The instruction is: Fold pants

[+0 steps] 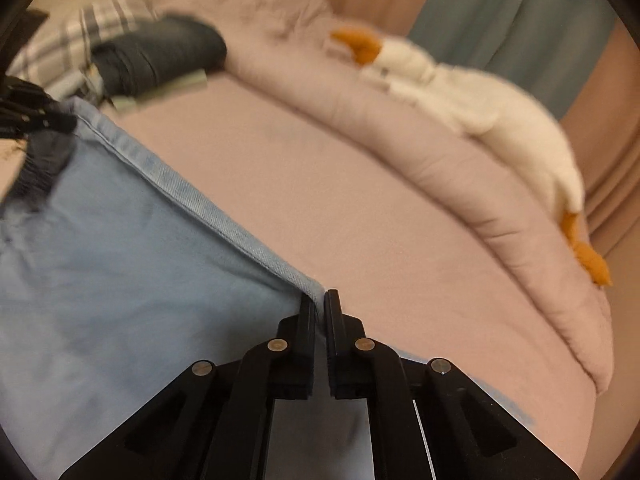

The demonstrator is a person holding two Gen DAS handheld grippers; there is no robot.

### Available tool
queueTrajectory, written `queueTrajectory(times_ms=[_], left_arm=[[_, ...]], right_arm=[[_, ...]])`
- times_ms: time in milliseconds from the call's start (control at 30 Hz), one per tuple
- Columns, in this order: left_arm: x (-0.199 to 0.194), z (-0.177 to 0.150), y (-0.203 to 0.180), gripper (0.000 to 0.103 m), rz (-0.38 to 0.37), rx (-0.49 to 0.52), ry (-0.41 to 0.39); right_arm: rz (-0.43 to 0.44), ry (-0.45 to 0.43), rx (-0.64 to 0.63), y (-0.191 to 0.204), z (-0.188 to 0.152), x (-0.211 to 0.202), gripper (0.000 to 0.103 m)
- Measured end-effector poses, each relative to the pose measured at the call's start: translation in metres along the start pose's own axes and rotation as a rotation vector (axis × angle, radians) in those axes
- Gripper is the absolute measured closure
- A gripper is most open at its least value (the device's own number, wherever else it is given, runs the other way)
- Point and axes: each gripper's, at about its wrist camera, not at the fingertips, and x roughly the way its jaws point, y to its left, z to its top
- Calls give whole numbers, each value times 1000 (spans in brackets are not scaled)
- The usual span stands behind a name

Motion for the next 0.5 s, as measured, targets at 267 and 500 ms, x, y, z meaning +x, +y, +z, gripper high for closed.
queueTrajectory(times_ms=[267, 500], left_arm=[[-85, -77, -53, 84, 29, 247, -177], [-89, -159, -81, 87, 49, 350, -121]], right_arm=[[-27, -136, -58, 22, -42, -104, 98], [30, -83, -124, 70, -111, -137, 98]])
